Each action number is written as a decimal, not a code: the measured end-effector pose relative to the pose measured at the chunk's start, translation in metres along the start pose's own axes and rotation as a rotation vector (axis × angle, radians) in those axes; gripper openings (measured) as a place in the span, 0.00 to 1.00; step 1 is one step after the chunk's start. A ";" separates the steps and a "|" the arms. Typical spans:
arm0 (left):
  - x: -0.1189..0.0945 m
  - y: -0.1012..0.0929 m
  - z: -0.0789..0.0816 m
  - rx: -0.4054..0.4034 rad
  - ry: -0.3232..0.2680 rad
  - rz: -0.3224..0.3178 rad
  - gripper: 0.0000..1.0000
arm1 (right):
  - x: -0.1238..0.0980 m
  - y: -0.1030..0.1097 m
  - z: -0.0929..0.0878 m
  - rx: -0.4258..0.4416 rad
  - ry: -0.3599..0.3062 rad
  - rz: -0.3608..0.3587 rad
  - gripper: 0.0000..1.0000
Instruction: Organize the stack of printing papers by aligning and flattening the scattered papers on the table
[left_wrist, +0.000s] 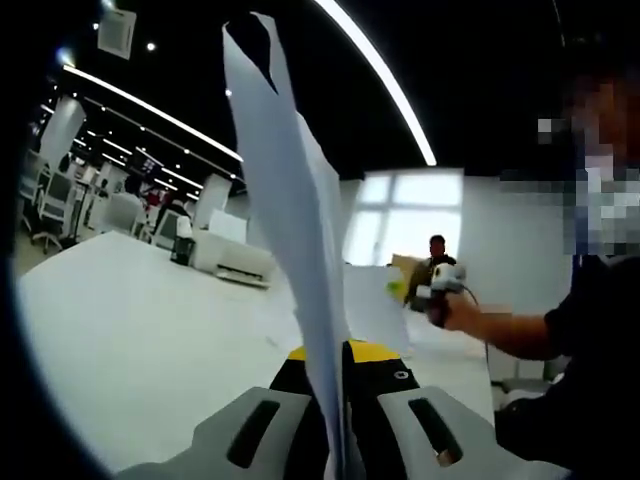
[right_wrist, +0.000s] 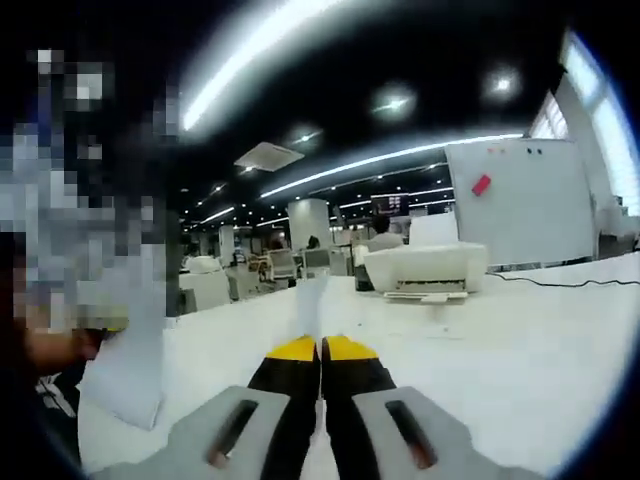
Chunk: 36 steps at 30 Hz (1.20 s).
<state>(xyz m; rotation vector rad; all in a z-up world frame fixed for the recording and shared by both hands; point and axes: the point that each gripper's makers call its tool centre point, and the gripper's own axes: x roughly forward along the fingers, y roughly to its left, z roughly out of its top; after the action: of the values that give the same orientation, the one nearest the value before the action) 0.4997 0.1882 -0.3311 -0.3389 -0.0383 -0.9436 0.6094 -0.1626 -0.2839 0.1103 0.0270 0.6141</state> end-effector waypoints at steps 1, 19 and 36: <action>0.000 -0.001 0.000 0.001 0.002 0.002 0.06 | -0.002 0.003 0.006 0.007 -0.015 0.004 0.00; 0.007 -0.007 -0.009 0.015 0.055 0.026 0.06 | -0.029 0.048 0.092 -0.029 -0.176 0.082 0.00; 0.007 -0.004 -0.019 0.078 0.121 0.071 0.06 | -0.045 0.081 0.143 -0.089 -0.255 0.127 0.00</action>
<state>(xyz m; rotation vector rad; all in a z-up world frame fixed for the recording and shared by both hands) 0.4989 0.1745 -0.3466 -0.2092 0.0476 -0.8882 0.5344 -0.1362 -0.1330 0.1038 -0.2558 0.7226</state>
